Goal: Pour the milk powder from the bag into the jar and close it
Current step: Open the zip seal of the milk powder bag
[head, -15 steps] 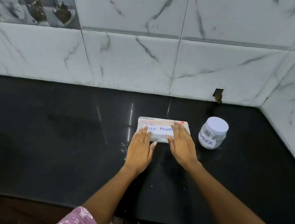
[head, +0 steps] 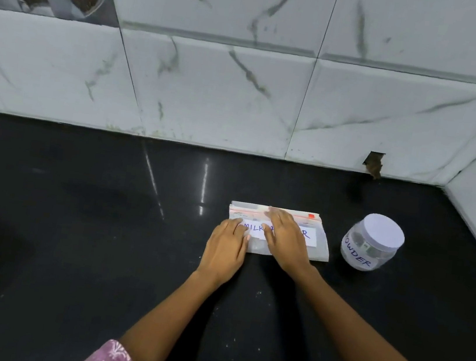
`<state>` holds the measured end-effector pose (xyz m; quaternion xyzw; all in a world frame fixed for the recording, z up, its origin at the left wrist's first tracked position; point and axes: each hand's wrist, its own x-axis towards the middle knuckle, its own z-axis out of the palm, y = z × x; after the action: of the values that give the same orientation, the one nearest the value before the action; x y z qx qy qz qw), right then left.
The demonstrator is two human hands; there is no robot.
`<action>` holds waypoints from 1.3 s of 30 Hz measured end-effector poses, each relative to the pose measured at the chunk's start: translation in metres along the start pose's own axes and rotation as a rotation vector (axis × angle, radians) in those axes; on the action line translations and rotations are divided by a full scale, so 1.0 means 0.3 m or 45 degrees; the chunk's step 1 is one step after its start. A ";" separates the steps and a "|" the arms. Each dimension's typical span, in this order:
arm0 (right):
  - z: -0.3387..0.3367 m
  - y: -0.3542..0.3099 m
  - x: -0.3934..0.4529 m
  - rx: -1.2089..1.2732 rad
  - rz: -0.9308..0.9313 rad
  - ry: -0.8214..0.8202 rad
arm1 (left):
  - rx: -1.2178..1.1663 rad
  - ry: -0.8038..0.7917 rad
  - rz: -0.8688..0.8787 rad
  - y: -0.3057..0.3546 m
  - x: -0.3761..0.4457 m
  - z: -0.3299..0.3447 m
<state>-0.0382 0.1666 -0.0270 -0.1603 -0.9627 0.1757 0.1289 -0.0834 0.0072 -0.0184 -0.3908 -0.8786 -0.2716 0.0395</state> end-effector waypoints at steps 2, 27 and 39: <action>0.012 -0.008 0.042 -0.010 0.016 -0.066 | -0.017 -0.005 -0.009 -0.019 0.019 -0.004; -0.314 -0.038 -0.165 0.105 -0.340 0.223 | -0.144 -0.172 0.135 0.048 0.051 -0.269; -0.284 -0.024 -0.365 -0.159 -0.349 0.359 | -0.361 -0.410 -0.099 0.140 -0.079 -0.197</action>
<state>0.0861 0.1469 0.0319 -0.0584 -0.9570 0.0722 0.2749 -0.0457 -0.0155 0.0439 -0.3966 -0.8411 -0.3278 -0.1671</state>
